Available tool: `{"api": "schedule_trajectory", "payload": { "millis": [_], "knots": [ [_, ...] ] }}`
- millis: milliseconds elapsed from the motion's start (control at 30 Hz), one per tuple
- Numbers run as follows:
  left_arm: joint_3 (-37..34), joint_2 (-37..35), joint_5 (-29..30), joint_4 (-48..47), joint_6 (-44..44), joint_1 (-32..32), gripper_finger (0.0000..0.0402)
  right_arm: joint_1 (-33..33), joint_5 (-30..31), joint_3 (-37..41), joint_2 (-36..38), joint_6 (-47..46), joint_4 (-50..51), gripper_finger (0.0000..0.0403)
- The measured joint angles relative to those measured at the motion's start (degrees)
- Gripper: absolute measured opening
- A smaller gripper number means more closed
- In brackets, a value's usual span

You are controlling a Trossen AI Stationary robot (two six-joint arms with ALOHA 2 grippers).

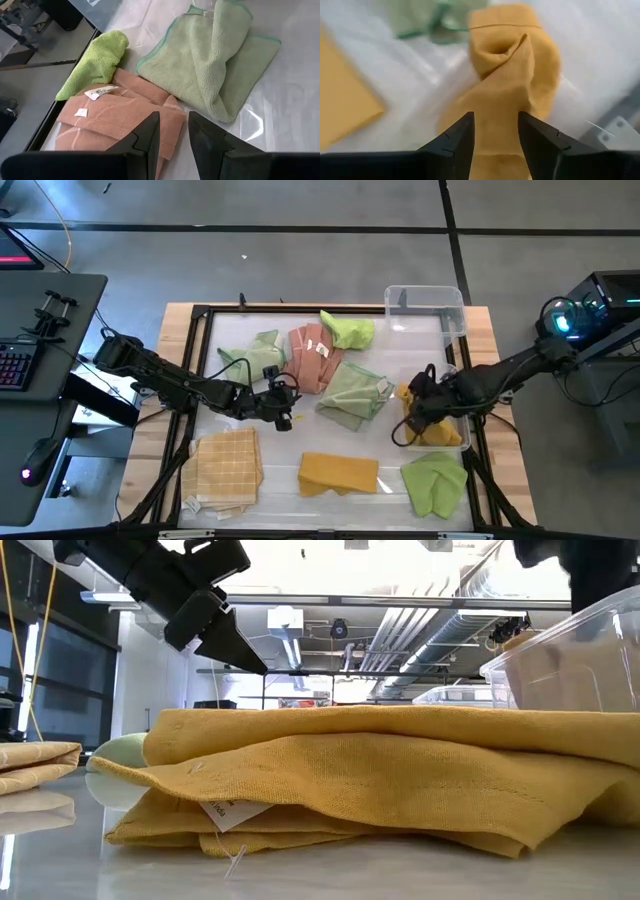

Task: Sort towels by color in basket
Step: Put the top yellow kitchen towel into the bottom transparent bin, then put the left green microfiber towel into the top transparent bin

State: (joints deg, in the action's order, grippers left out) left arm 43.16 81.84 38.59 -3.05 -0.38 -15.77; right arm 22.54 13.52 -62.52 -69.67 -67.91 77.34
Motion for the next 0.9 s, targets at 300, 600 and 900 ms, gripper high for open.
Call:
{"api": "schedule_trajectory", "payload": {
  "millis": [300,600,900],
  "knots": [
    [0.0,0.0,-1.11,-0.02,-0.02,0.0,0.009,-4.8,-5.02,13.06,-0.02,-2.13,-2.16,0.0144],
    [0.0,0.0,-1.14,0.31,0.0,0.0,0.009,-4.23,-2.48,2.54,0.07,-0.61,8.65,0.0144],
    [0.0,0.0,-1.96,2.36,-0.94,-0.04,0.009,-0.29,20.95,-12.91,0.23,7.4,-1.54,0.0144]
  ]
}}
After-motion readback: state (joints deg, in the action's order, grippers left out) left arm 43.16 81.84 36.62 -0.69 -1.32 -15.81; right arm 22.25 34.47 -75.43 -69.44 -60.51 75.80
